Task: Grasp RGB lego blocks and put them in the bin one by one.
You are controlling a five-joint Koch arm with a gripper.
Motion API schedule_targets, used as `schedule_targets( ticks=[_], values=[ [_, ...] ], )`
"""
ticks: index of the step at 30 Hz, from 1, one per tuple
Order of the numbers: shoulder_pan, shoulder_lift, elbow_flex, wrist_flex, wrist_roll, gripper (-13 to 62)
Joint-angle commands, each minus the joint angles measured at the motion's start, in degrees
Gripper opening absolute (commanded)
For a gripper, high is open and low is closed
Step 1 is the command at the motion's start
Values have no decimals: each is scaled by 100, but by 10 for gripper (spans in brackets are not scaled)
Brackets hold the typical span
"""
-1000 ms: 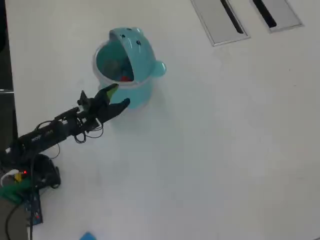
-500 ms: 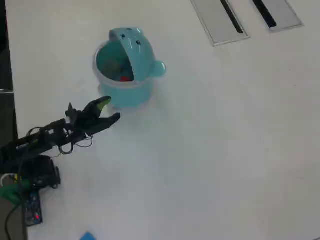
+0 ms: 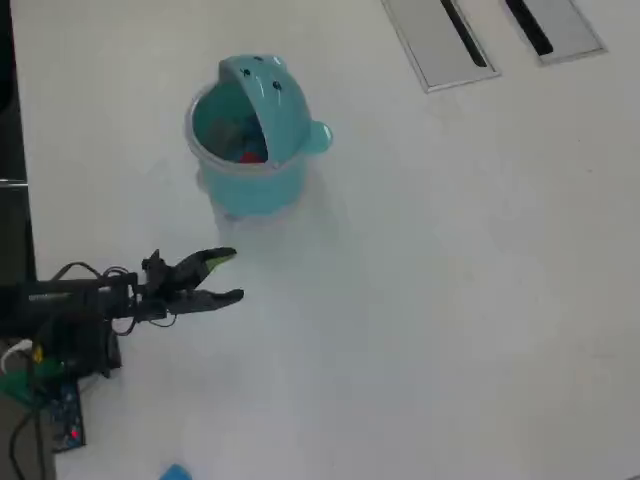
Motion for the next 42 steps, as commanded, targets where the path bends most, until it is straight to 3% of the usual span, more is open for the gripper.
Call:
schedule_targets(
  ticks=[1, 20, 42],
  values=[
    [246, 264, -176, -519, 0, 329],
    [3006, 396, 826, -316, 35, 327],
    [4359, 343, 1125, 1090, -18, 335]
  ],
)
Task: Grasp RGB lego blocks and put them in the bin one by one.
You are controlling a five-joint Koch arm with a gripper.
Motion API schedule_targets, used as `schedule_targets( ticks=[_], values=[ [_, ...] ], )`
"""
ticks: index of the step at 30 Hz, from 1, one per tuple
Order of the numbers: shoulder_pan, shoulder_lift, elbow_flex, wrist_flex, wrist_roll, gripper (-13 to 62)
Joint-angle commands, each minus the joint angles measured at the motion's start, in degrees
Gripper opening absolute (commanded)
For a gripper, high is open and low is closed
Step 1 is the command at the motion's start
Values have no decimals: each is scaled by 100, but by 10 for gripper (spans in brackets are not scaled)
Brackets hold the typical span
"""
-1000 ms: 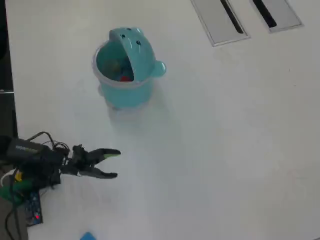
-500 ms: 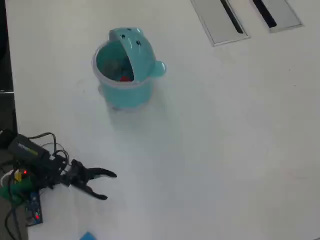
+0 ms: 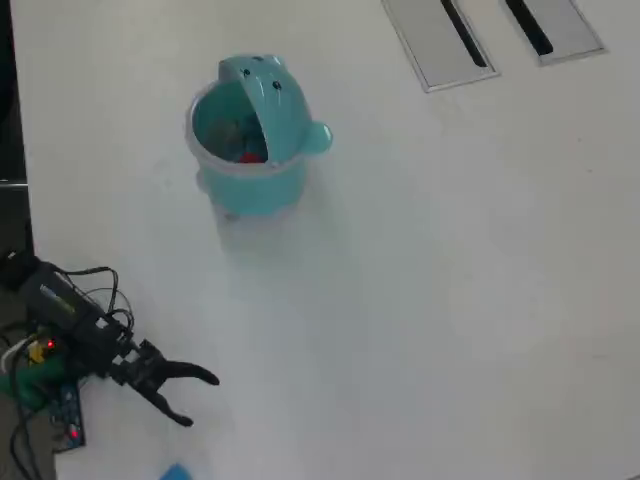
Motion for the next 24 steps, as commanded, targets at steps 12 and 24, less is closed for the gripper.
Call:
schedule_targets(
  ticks=[12, 24],
  values=[
    [580, 70, 35, 44, -378, 323],
    [1477, -1441, -1178, 422, -984, 326]
  ],
)
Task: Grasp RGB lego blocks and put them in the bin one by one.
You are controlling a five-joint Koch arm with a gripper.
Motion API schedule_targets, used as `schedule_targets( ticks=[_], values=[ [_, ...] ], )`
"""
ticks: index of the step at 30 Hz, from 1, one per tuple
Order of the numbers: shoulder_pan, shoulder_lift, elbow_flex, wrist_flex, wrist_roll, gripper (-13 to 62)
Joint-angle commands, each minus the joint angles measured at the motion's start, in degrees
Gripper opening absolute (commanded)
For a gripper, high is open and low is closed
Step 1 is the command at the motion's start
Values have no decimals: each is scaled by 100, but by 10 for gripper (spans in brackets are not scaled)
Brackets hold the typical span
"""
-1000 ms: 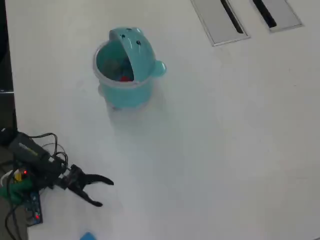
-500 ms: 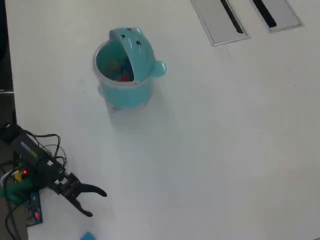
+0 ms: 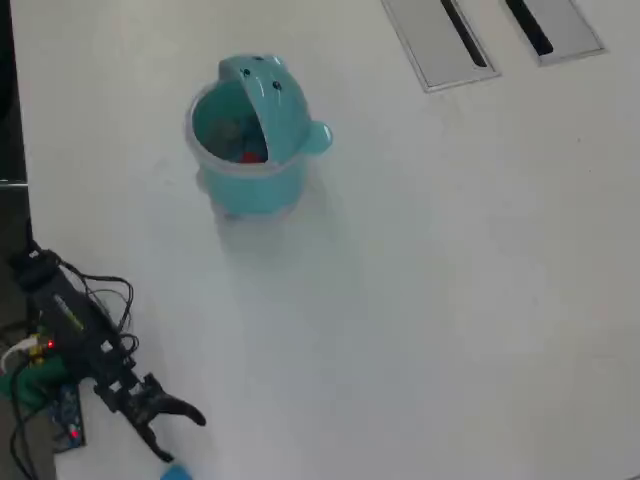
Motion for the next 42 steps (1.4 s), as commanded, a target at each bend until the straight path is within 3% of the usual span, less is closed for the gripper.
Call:
schedule_targets(
  ticks=[1, 21, 42],
  values=[
    [185, -220, -659, 9, -79, 326],
    [967, -2074, -2188, 1020, -70, 330],
    [993, -3023, -2522, 1187, -141, 330]
  ],
)
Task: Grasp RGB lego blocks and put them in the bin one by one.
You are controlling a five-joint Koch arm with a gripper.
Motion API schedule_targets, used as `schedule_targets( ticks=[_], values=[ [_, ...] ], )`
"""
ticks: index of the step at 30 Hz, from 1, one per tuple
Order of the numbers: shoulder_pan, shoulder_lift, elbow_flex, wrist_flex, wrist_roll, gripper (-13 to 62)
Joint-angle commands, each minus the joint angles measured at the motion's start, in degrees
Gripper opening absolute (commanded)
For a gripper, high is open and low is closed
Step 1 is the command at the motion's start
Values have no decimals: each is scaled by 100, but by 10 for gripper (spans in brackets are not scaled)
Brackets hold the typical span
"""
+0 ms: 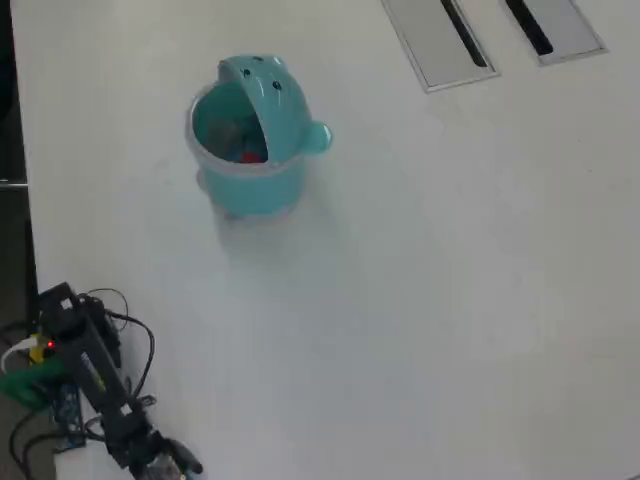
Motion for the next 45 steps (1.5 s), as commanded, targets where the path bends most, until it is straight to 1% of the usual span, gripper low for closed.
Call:
schedule_targets(
  ticks=[1, 10, 14, 17, 21, 22, 31, 45],
  values=[
    [53, -9, -519, -70, -53, 330],
    [70, -255, -571, -97, -246, 320],
    [97, -343, -571, -123, -343, 268],
    [97, -334, -571, -97, -457, 200],
    [97, -290, -562, -35, -466, 125],
    [97, -290, -562, -35, -466, 117],
    [0, -123, -562, -62, -439, 116],
    [-642, 896, -721, -123, -229, 116]
  ],
)
